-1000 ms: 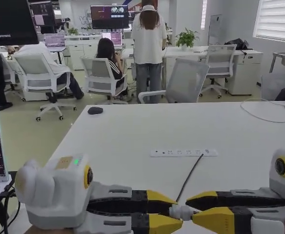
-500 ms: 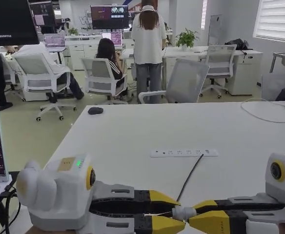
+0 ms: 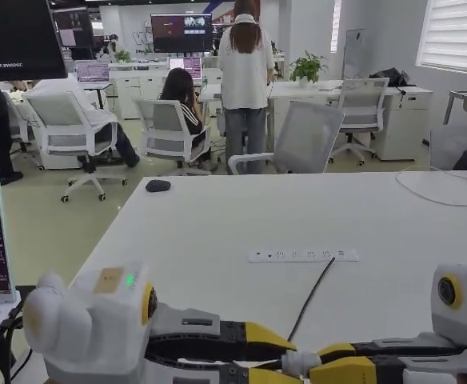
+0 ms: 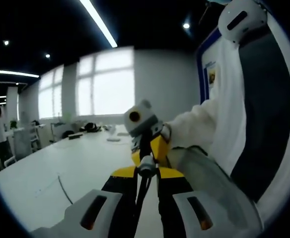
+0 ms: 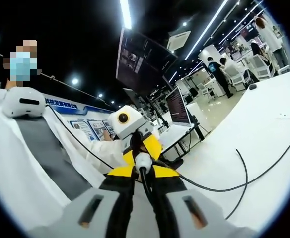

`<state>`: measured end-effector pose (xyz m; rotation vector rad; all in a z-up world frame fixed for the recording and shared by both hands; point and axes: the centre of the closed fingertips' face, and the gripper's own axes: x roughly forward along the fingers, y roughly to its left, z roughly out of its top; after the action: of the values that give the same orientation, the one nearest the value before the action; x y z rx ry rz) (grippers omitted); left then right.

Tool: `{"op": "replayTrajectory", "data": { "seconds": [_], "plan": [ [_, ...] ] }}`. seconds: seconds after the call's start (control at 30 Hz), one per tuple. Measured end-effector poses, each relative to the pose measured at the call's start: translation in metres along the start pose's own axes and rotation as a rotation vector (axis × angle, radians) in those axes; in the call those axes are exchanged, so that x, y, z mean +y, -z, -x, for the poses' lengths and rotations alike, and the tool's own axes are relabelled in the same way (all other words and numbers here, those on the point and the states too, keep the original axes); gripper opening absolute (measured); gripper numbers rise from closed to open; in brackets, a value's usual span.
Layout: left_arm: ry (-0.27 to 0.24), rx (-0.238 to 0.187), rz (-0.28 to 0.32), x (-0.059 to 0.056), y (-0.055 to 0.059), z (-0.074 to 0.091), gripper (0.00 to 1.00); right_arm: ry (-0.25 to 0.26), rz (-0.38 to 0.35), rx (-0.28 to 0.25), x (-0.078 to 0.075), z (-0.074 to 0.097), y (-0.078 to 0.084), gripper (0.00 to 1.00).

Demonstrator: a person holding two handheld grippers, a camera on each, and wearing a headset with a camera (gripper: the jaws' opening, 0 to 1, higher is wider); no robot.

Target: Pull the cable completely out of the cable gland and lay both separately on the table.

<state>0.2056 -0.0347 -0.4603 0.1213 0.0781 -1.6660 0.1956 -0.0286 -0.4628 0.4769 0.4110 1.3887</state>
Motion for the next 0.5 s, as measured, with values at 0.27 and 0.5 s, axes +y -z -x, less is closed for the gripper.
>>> {"op": "replayTrajectory", "data": {
  "seconds": [0.27, 0.5],
  "plan": [
    [0.013, 0.013, 0.138, 0.0006, 0.0041, 0.0032, 0.15, 0.032, 0.141, 0.018, -0.0025, 0.0001, 0.0008, 0.10],
    [0.029, -0.019, 0.251, 0.0032, -0.0004, 0.0054, 0.14, 0.032, 0.207, -0.014, -0.0015, -0.0012, -0.0060, 0.10]
  ]
}}
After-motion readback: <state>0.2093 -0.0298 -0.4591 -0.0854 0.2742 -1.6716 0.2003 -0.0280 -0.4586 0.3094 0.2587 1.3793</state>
